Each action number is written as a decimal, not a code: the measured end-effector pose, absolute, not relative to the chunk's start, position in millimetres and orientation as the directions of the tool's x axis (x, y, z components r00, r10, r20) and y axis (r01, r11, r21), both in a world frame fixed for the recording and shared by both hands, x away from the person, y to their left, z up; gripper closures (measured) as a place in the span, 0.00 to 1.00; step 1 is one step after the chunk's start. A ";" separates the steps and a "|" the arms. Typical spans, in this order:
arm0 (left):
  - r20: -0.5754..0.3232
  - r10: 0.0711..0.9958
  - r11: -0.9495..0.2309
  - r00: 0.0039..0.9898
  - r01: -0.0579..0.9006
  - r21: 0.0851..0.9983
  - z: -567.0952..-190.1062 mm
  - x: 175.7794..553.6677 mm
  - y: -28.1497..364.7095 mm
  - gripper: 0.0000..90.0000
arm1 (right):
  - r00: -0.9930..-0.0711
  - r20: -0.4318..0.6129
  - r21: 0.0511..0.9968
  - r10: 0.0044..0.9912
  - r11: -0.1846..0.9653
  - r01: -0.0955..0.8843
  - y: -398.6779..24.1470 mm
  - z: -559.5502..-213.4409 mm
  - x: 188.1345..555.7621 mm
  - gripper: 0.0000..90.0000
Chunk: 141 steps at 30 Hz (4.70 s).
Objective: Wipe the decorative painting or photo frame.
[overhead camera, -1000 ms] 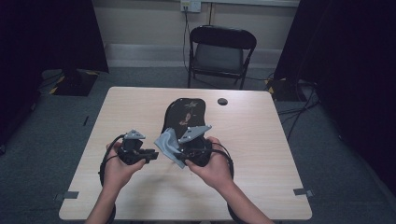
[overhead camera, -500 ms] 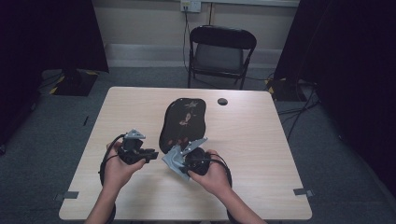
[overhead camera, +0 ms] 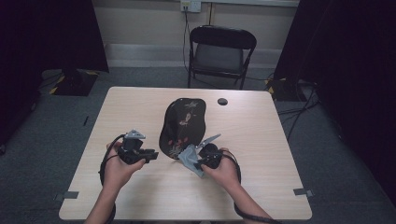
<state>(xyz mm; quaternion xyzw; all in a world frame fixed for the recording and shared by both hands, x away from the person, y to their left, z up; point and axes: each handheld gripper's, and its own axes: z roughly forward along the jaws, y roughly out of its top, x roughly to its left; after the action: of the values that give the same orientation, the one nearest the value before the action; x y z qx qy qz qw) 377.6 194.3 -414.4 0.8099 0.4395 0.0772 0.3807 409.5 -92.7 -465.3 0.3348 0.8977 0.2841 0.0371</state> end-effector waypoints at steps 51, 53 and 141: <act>-0.208 0.766 -0.317 0.608 0.639 0.701 -409.9 375.2 193.6 0.74 | -0.917 0.143 0.565 0.373 0.730 0.385 -34.5 -459.5 352.2 0.89; -0.210 0.765 -0.316 0.609 0.638 0.702 -409.8 375.3 194.1 0.73 | -0.917 0.137 0.564 0.374 0.732 0.382 -31.6 -459.8 355.9 0.89; -0.208 0.773 -0.329 0.600 0.658 0.677 -416.6 367.9 202.1 0.70 | -0.866 -0.030 0.692 0.499 0.636 0.342 -45.8 -310.6 404.7 0.89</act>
<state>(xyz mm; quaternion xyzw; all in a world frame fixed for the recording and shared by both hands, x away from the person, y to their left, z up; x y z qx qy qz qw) 367.9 202.1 -416.6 0.8115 0.4409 0.0760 0.3759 404.7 -45.8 -310.6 0.2343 0.8976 0.3568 0.1100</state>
